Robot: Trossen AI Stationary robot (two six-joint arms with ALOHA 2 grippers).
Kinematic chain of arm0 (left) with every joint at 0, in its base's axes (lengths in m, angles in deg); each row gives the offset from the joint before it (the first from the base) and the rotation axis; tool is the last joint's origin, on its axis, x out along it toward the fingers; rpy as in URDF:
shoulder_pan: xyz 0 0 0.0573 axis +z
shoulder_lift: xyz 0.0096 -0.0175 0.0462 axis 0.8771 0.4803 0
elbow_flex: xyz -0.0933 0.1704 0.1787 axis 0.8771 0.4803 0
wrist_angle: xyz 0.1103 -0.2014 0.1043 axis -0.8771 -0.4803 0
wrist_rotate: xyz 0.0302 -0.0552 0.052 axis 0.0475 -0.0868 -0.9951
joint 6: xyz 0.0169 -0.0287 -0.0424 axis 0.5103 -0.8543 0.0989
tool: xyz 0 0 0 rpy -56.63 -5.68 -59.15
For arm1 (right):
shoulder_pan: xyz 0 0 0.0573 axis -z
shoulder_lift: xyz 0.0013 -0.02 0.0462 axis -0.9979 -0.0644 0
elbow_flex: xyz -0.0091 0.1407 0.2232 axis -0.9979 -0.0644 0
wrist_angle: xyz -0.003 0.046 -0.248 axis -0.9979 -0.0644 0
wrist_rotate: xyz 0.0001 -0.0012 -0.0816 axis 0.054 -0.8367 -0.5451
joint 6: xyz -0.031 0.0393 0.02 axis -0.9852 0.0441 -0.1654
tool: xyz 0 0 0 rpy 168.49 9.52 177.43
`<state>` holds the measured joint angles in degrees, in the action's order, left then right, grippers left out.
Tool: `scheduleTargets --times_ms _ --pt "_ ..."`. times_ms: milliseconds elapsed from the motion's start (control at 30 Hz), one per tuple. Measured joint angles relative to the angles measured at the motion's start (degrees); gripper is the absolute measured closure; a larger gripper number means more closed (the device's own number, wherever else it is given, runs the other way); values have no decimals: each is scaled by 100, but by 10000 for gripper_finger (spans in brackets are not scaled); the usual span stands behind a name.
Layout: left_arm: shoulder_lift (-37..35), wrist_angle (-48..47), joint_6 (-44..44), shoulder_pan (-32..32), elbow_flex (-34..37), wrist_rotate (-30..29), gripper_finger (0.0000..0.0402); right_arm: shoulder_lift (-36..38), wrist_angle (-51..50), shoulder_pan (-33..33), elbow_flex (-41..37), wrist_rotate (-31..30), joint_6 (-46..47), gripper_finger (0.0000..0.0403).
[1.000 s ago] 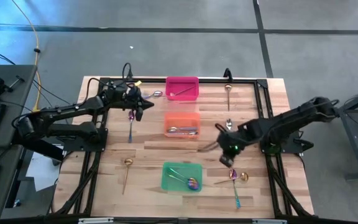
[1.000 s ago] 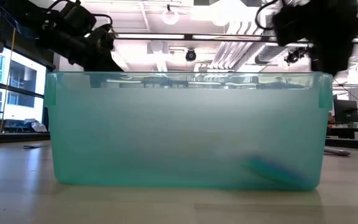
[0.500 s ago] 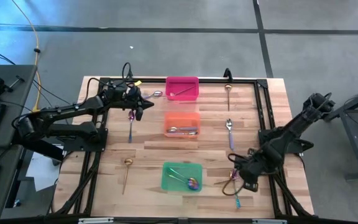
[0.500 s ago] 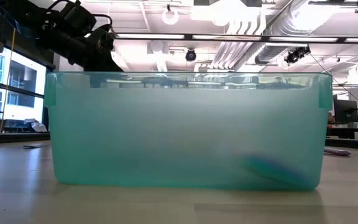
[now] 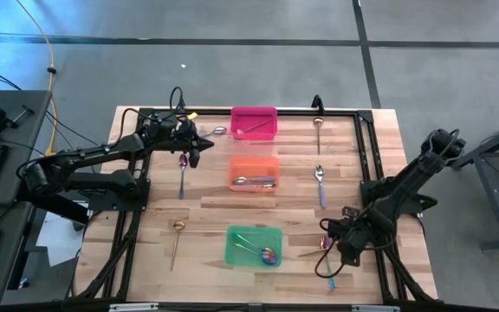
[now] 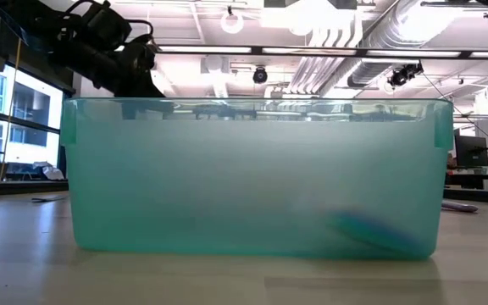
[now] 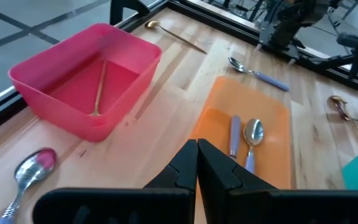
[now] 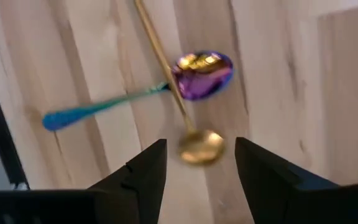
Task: Sort silverware by color (type)
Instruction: Put the gold spoon into the red bin
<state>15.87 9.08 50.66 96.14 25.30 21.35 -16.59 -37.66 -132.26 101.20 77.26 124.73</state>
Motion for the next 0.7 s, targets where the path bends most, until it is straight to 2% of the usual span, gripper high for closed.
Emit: scheduleTargets --times_ms 167,333,567,700 --pt "0 0 -32 2 0 -110 401 -67 987 37 -412 173 -138 229" --pt "0 2 -151 0 0 -128 401 -493 778 37 -466 250 -407 229" --pt "0 0 -283 0 0 -178 401 -1072 1167 37 -466 265 -777 230" --pt "2 0 -392 0 0 -194 401 -1178 1257 41 -466 241 -766 244"
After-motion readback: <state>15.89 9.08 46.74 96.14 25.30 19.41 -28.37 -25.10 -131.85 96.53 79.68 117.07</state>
